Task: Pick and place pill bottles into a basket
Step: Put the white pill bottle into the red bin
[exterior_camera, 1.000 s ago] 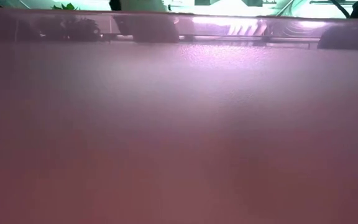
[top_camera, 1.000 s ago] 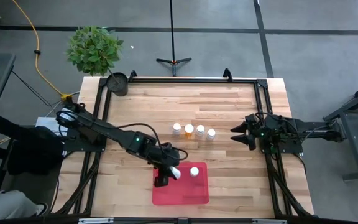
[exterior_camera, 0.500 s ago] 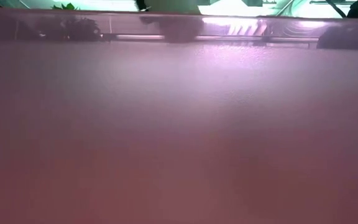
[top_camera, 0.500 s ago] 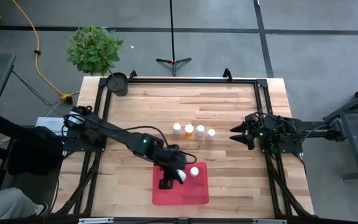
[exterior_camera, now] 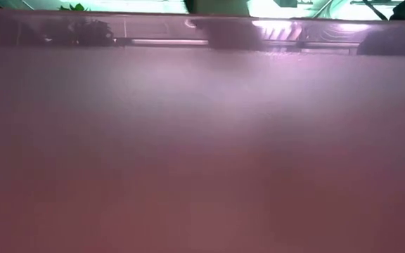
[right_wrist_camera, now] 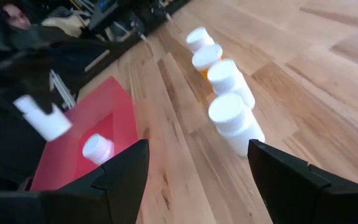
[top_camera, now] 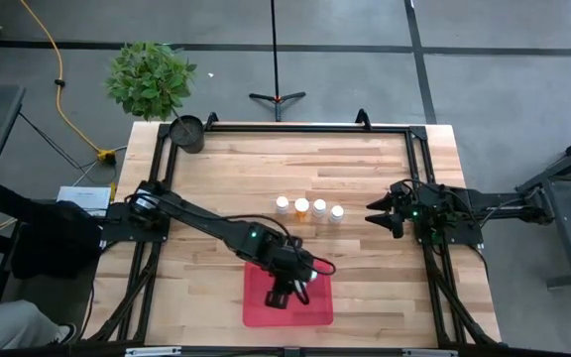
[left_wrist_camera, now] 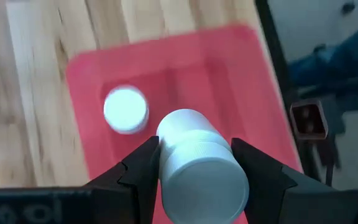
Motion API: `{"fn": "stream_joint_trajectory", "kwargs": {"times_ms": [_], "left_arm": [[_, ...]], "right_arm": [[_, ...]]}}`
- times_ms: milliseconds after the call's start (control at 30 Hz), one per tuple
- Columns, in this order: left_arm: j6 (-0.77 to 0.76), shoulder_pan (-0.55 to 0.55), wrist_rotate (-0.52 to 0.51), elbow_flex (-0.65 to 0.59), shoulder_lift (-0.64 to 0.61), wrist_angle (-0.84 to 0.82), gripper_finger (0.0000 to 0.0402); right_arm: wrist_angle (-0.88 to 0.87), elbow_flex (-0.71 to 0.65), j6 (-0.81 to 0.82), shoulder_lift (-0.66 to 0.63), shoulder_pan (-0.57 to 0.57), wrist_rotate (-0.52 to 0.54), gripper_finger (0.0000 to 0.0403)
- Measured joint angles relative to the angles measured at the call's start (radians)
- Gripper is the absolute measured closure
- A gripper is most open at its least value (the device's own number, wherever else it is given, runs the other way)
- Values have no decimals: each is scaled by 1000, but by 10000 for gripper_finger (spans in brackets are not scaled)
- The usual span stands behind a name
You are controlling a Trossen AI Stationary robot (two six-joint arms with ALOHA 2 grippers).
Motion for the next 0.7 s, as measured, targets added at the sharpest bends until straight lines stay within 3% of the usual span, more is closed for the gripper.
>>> {"fn": "stream_joint_trajectory", "kwargs": {"times_ms": [700], "left_arm": [[22, -1, 15, 38, 120, 107, 195]], "right_arm": [[29, 0, 3, 52, 0, 0, 139]]}}
